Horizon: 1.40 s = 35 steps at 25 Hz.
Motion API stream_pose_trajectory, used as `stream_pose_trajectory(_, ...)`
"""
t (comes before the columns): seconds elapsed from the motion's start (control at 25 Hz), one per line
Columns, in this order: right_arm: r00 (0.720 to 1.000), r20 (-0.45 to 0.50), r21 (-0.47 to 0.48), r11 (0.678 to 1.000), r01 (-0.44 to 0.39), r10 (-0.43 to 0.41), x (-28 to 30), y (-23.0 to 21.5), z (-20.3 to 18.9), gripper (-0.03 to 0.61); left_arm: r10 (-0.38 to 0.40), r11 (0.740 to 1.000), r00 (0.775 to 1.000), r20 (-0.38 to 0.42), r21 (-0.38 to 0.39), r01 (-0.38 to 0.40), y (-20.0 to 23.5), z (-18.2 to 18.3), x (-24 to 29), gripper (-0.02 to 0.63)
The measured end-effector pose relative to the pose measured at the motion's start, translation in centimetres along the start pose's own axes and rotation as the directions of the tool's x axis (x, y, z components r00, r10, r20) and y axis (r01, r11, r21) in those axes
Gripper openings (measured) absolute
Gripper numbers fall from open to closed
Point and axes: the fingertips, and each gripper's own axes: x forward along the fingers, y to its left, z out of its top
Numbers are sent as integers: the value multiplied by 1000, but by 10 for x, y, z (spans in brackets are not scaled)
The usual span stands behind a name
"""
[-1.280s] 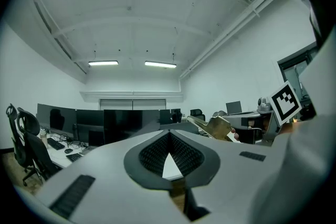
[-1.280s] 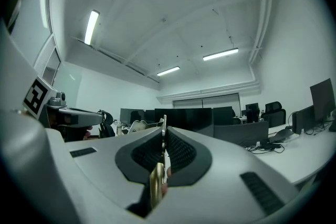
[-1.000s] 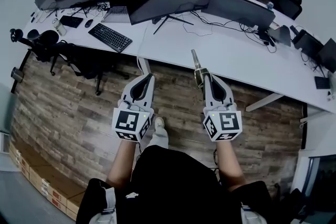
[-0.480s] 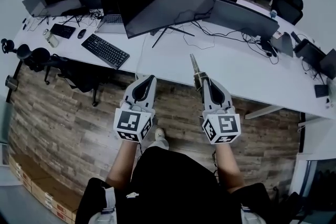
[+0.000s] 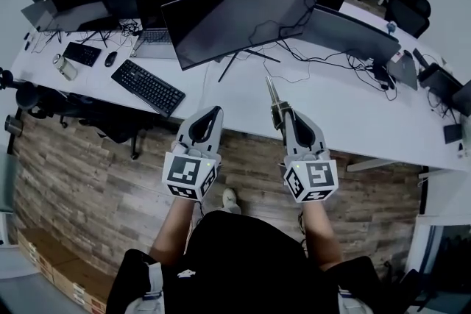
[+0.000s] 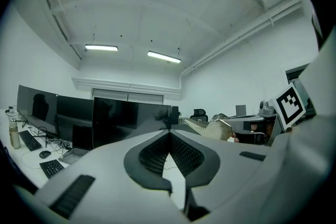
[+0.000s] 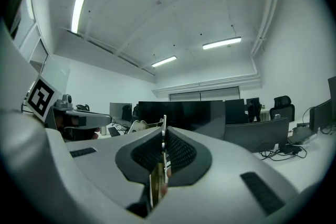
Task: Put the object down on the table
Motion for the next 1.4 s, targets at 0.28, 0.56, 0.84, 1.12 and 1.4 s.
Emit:
stream_pose_trajectory(0.28,1000,-14,4,1000,20,-20,40,2,-6,25,-19,1000,1000,-17,-13,19,34,-8,23,12)
stream_pose_trajectory(0.56,999,-26,8,1000,24,-24,57,12,-13,25,-27,999,999,-27,-20,26,53,-16,29,12)
stream_pose_trajectory(0.84,999,-39,16,999,30,-30,56,8,-21,25,-32,999,998,-46,-24,31,50,-26,30,12)
stream_pose_trajectory(1.12,998,-59,31,999,28,-26,61,-1,-31,25,-33,999,997,-66,-32,31,48,-34,40,12)
stream_pose_trajectory(1.4,996,-91,32,999,3,0,80,-21,-44,25,-28,998,997,-76,-57,23,46,-45,65,12)
